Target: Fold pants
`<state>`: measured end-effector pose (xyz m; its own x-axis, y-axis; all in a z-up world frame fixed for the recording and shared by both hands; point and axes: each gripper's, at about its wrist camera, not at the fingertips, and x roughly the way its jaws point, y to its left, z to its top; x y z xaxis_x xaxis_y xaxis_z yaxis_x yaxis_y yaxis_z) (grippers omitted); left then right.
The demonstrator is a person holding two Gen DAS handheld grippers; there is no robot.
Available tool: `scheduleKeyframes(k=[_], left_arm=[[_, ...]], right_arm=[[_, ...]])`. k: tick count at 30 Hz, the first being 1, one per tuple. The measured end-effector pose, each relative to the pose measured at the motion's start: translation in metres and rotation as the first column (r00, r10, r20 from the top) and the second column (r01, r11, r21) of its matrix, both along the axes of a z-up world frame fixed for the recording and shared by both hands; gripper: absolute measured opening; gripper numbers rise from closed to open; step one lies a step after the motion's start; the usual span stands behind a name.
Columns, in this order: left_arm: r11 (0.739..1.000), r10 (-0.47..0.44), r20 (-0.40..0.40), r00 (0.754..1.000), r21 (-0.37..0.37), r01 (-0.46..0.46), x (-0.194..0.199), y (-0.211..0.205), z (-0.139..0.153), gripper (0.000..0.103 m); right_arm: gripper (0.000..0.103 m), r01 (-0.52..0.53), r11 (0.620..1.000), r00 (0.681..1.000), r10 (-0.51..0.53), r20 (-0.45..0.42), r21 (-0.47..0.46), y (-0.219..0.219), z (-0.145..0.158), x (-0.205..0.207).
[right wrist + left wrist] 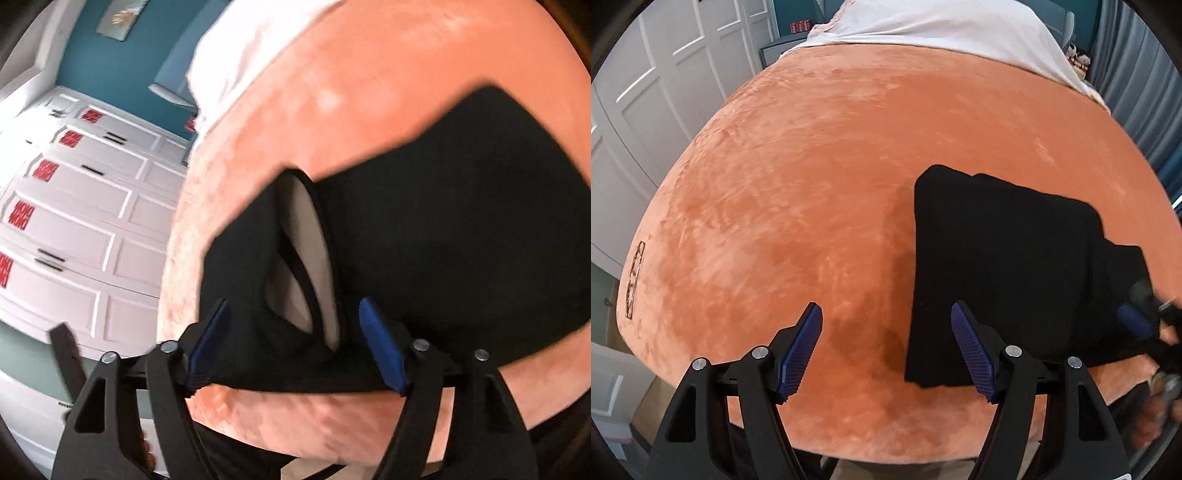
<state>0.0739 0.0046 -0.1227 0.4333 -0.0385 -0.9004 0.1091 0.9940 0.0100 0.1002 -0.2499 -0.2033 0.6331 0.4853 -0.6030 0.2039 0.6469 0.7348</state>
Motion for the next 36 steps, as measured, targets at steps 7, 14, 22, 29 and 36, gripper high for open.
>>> scheduleKeyframes(k=[7, 14, 22, 29, 36], left_arm=[[0.996, -0.046, -0.081, 0.996, 0.07, 0.052, 0.001, -0.024, -0.04, 0.073], [0.988, -0.038, -0.061, 0.997, 0.148, 0.046, 0.0, -0.023, -0.039, 0.075], [0.992, -0.117, 0.087, 0.989, 0.048, 0.114, -0.005, -0.04, 0.033, 0.086], [0.99, -0.139, -0.05, 0.989, 0.02, 0.14, -0.007, -0.078, -0.006, 0.086], [0.989, -0.133, -0.054, 0.99, 0.061, 0.136, -0.01, -0.088, -0.013, 0.086]], right_arm=[[0.085, -0.041, 0.999, 0.994, 0.037, -0.104, -0.032, 0.021, -0.028, 0.061], [0.012, -0.192, 0.97, 0.981, 0.185, -0.063, -0.149, 0.071, -0.006, 0.083], [0.012, -0.043, 0.951, 0.997, 0.06, 0.046, -0.306, -0.038, 0.081, 0.016], [0.023, 0.061, 0.961, 0.981, -0.108, -0.16, -0.27, -0.111, -0.014, -0.029], [0.049, 0.014, 0.971, 1.0, -0.02, -0.02, -0.24, -0.093, 0.036, -0.002]])
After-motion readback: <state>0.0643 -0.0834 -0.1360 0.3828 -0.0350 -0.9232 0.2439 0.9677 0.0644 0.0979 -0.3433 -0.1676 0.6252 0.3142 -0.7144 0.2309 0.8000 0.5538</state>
